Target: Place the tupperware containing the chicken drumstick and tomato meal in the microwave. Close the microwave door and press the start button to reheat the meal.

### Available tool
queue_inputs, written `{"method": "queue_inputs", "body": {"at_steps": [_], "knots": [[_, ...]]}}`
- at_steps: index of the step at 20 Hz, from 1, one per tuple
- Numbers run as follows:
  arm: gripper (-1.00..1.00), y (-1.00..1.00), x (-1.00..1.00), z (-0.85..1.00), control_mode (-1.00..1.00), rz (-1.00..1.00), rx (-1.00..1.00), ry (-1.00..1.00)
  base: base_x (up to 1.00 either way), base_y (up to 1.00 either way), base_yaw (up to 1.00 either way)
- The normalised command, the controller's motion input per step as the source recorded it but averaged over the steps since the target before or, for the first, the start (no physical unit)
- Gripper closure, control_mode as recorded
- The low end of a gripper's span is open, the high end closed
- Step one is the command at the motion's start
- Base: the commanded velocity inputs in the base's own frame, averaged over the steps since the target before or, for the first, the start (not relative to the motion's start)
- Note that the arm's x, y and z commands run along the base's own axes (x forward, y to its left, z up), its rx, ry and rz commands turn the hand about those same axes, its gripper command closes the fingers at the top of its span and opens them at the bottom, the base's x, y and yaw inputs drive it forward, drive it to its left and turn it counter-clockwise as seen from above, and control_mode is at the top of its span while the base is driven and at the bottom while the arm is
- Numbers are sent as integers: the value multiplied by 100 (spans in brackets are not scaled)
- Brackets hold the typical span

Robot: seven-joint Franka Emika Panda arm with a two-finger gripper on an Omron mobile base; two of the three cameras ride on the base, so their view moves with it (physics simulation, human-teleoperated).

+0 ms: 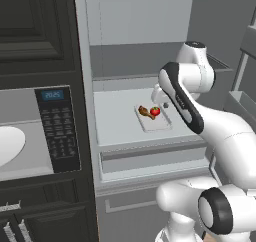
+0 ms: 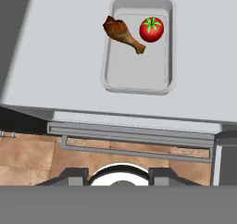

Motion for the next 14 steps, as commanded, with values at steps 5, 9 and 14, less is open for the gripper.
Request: {"method": "queue_inputs", "body": {"at_steps": [5,9,14], "knots": [[-100,0,-3,-16,-100,-12,0,-5,0,0,0],[-100,0,-23,-45,-100,-14,0,-16,0,0,0],[-100,-3,-14,-49,-100,-17,5,-17,0,0,0]]}}
